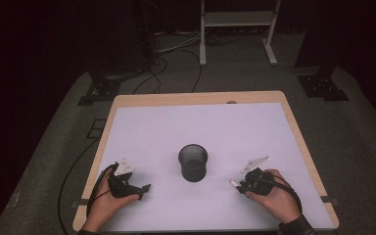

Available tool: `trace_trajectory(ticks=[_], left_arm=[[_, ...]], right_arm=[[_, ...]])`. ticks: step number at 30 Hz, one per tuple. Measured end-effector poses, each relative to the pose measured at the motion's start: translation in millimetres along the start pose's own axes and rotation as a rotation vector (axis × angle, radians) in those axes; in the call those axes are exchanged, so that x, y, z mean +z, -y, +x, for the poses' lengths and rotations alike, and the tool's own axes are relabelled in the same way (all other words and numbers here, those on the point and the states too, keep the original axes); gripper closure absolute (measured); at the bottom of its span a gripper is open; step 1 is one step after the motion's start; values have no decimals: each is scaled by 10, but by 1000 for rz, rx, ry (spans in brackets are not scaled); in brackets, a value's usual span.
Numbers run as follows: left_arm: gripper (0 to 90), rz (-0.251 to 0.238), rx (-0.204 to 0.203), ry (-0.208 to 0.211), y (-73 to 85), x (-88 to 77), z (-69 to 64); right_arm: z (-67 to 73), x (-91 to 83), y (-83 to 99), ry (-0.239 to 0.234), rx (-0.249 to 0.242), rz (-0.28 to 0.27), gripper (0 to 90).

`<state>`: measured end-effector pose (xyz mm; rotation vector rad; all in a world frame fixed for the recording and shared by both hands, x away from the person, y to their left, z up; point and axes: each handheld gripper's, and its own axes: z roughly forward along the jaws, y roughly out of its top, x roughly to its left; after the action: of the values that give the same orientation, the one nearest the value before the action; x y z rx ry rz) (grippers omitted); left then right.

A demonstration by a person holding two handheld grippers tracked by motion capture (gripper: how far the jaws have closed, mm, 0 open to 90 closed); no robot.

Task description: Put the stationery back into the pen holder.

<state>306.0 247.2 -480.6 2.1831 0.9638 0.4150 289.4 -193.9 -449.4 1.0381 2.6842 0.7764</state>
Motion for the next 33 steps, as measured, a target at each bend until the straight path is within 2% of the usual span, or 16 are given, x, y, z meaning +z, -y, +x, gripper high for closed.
trace_trajectory(ticks=[8, 17, 21, 26, 33], left_arm=[[3, 0, 3, 0, -1, 0, 2], [3, 0, 0, 0, 0, 0, 0], [3, 1, 0, 0, 0, -1, 0], [3, 0, 0, 0, 1, 0, -1], [3, 0, 0, 0, 0, 0, 1]], right_arm=[[-12, 63, -227, -12, -23, 76, 716], [22, 218, -483, -9, -44, 217, 741], [30, 235, -530, -4, -38, 253, 751], [12, 244, -548, -11, -23, 266, 775], [-29, 226, -512, -30, 1, 233, 780]])
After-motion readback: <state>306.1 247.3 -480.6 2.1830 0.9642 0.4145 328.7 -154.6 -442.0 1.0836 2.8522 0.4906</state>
